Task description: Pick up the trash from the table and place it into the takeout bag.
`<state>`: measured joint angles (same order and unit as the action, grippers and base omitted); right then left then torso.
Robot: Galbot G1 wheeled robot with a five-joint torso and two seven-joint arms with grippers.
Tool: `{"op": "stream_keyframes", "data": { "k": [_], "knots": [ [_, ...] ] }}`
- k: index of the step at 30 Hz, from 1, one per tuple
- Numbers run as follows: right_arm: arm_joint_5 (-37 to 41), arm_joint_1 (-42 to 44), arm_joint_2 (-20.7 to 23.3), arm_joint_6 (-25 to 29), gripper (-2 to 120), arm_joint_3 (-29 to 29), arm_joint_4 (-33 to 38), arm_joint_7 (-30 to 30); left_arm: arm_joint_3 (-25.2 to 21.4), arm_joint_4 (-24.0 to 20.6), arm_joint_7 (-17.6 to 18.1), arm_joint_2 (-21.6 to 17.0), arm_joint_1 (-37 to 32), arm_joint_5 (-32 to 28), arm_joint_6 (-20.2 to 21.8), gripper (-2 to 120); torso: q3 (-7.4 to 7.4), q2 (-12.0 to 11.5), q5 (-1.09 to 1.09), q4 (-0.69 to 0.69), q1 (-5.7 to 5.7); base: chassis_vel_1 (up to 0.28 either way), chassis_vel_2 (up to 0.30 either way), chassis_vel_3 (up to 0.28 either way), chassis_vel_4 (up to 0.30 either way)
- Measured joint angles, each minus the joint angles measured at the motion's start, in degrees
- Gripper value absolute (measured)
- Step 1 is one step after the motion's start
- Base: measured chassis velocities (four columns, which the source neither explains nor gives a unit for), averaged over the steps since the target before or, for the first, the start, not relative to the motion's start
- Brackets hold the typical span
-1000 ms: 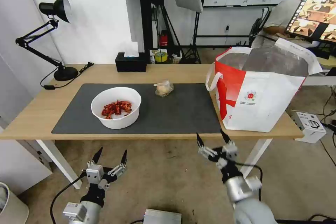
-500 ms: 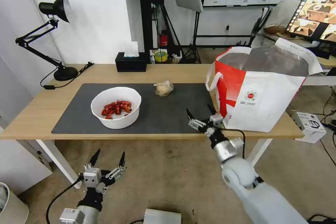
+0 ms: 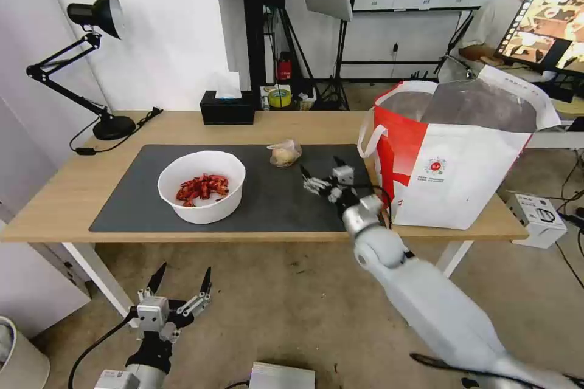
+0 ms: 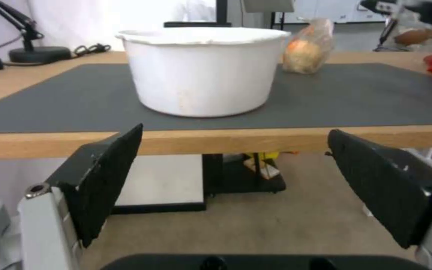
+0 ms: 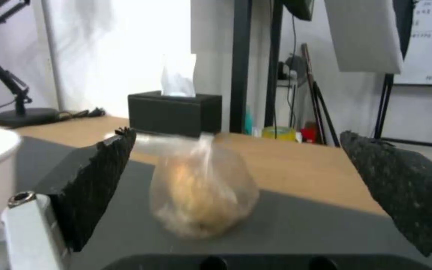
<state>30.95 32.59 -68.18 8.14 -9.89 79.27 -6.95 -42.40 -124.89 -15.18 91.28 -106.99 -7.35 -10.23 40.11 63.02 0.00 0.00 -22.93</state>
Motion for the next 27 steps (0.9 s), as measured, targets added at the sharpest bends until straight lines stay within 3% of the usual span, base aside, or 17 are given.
{"op": "stream_keyframes", "data": {
  "k": [10,18,27],
  "knots": [
    [-0.24,-10.94,-7.15,-0.02,100,-4.47,-13.56,-0.07,-0.97,-1.44,-0.01,-0.02,-0.69,-0.37,-0.09,100,0.00,0.00,0.00,0.00,0.01,0.000,0.000,0.000,0.000],
    [-0.18,-14.60,-11.62,-0.95,100,-5.46,-19.39,-0.27,-1.10,-1.57,-0.01,-0.02,-0.57,-0.48,-0.09,100,0.00,0.00,-0.01,0.00,0.01,0.000,0.000,0.000,0.000],
    [1.69,-16.77,-16.17,-10.18,100,-5.25,-25.48,-3.85,-1.61,-0.83,-0.02,-0.02,-0.18,-0.80,-0.08,100,0.00,0.00,0.00,0.00,0.01,0.000,0.000,0.000,0.000]
  ]
}}
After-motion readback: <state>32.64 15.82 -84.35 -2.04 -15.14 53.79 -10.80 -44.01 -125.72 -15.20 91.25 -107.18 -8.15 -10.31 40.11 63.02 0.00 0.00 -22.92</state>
